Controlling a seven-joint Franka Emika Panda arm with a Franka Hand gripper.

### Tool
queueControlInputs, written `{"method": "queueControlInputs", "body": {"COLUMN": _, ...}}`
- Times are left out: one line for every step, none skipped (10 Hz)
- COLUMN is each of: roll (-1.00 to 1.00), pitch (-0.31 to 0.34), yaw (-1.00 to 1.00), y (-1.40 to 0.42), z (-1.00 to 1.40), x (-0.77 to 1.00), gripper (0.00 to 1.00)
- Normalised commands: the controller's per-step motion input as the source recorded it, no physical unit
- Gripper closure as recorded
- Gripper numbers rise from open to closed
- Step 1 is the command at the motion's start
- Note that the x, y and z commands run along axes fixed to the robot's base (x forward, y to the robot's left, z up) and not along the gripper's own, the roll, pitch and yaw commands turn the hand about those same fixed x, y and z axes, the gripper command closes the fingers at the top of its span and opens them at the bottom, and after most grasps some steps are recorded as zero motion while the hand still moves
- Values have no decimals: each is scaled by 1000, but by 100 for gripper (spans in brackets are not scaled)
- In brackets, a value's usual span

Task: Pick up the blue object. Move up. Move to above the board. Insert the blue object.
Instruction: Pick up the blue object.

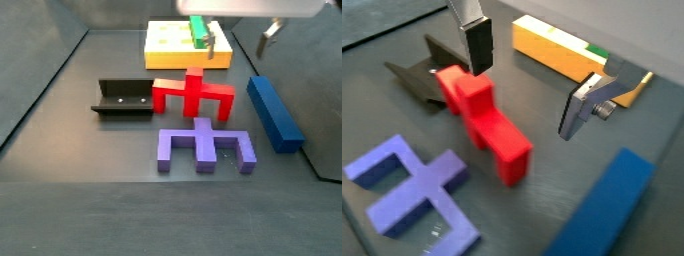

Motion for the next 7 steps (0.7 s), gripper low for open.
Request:
{"method": "queueControlInputs", "body": {"roll": 150, "pitch": -244, "yaw": -71, "y": -240, "z": -80, "x": -846, "gripper": 0}}
{"method": "queueControlInputs", "body": {"roll": 209, "pitch": -180, "yaw": -163, "y": -143, "z": -380, "x": -823, "gripper": 0}}
{"method": "queueControlInputs", "body": {"roll": 274, "pitch": -91, "yaw": -49, "y": -51, "z": -380, "x": -757, "gripper": 0}}
{"method": "queueControlInputs", "body": {"roll": 297, "pitch": 0, "yaw": 0, "y": 0, "z": -446, "x": -423, "gripper": 0}}
{"method": "queueControlInputs", "body": {"roll": 339, "pitch": 40, "yaw": -34, "y": 0, "z": -403, "x": -371, "gripper": 0}}
{"method": "queueControlInputs", "body": {"roll": 281, "pitch": 50, "yaw": 0, "y": 29, "z": -357, "x": -206, "gripper": 0}}
{"method": "queueControlInputs", "body": {"roll": 273, "pitch": 97, "yaw": 0, "y": 14, "z": -346, "x": 0, "gripper": 0}}
